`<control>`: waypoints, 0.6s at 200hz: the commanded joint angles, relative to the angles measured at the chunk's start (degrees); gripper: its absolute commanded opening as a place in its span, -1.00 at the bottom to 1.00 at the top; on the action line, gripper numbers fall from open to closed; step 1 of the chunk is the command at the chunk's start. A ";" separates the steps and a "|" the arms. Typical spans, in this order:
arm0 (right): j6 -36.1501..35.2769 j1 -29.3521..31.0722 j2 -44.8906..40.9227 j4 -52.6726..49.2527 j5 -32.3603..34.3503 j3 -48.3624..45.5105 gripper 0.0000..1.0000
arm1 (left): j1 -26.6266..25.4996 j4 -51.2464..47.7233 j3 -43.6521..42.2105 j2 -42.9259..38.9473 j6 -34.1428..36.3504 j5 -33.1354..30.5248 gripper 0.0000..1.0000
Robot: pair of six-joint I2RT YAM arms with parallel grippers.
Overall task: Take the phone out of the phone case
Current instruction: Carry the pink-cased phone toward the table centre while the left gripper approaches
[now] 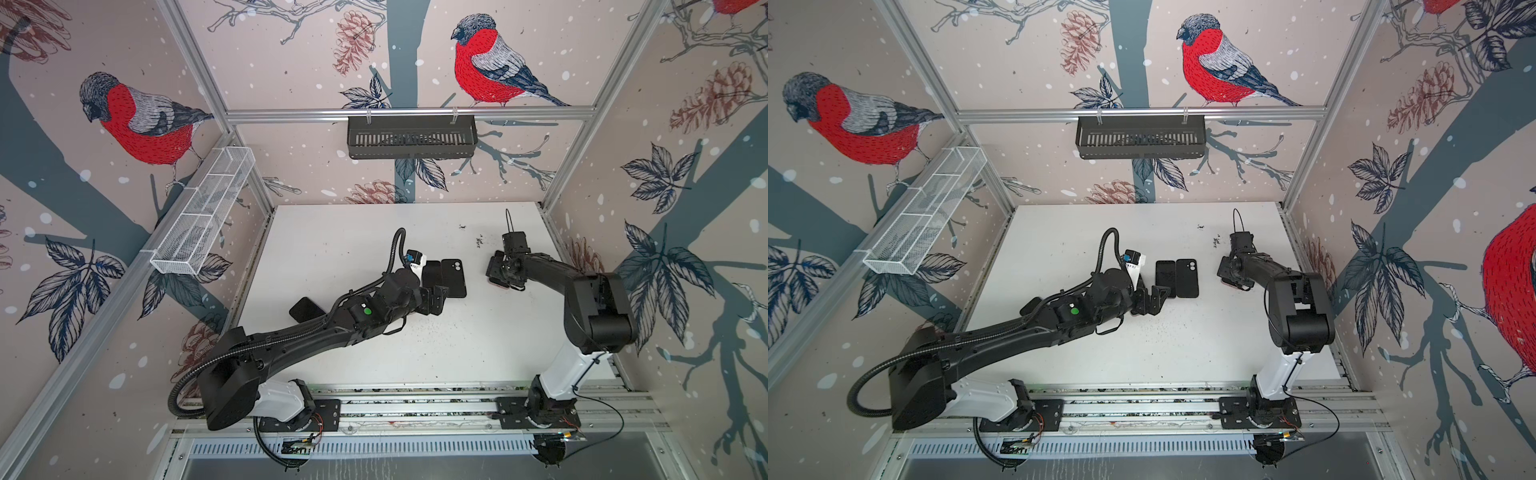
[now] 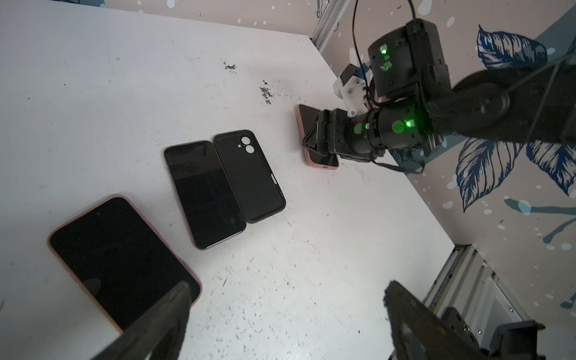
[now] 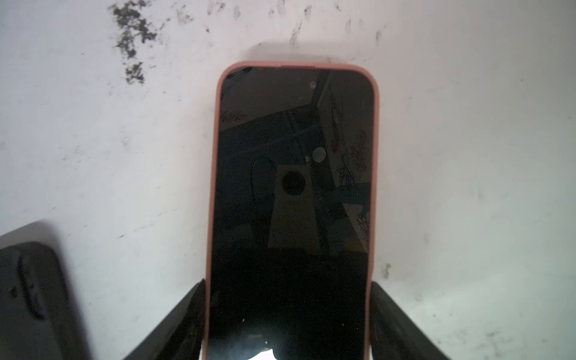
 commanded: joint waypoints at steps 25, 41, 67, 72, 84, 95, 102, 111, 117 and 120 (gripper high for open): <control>-1.32 2.41 -6.79 4.89 -1.59 -3.53 0.07 | 3.89 8.85 1.63 4.17 -6.34 6.14 0.91; -1.70 3.47 -8.71 5.85 -2.52 -4.65 0.05 | 5.46 11.66 1.78 5.63 -7.72 8.73 0.91; -2.67 6.63 -12.28 8.17 -4.43 -6.61 0.00 | 7.52 16.11 2.19 7.99 -9.31 12.33 0.90; -2.92 7.39 -12.85 8.53 -4.80 -6.92 -0.02 | 7.85 16.77 2.17 8.42 -9.63 12.96 0.90; -3.53 9.25 -14.45 9.68 -5.28 -7.86 -0.03 | 8.66 19.00 2.16 9.60 -10.46 14.59 0.90; -3.98 10.85 -15.69 10.64 -5.75 -8.53 -0.06 | 9.35 21.51 2.17 10.56 -11.03 16.34 0.89; -4.35 11.79 -16.62 11.40 -6.36 -9.05 -0.09 | 9.78 22.65 2.14 11.25 -11.61 17.24 0.89; -4.58 13.04 -17.77 12.51 -7.07 -9.84 -0.11 | 10.47 23.95 2.21 12.10 -12.54 18.13 0.88; -5.02 13.93 -18.37 13.23 -7.74 -10.22 -0.11 | 10.86 25.14 2.19 12.63 -13.21 18.85 0.88; -5.25 14.40 -18.83 13.50 -7.82 -10.51 -0.11 | 11.08 25.82 2.17 12.86 -13.50 19.26 0.87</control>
